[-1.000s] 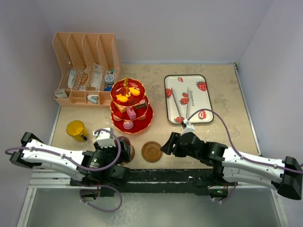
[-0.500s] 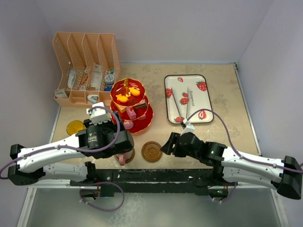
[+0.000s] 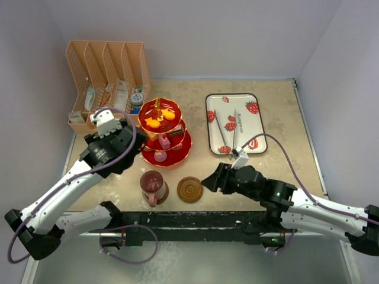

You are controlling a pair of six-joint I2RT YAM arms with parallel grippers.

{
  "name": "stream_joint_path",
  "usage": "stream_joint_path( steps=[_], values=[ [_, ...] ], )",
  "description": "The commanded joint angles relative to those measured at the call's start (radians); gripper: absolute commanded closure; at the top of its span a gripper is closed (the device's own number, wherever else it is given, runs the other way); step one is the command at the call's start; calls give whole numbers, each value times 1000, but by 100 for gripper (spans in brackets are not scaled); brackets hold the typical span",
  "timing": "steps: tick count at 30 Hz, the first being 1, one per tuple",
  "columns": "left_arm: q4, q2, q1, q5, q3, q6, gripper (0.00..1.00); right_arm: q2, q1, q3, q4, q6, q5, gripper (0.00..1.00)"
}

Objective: Serve the afternoon tea
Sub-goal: Pick up the cup at the center of the board.

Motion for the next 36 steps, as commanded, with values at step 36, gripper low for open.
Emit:
stream_joint_path(
  steps=[36],
  values=[
    [372,128,1132,618,-202,336,0,-81,-2,233,-271,-147,85,29]
  ],
)
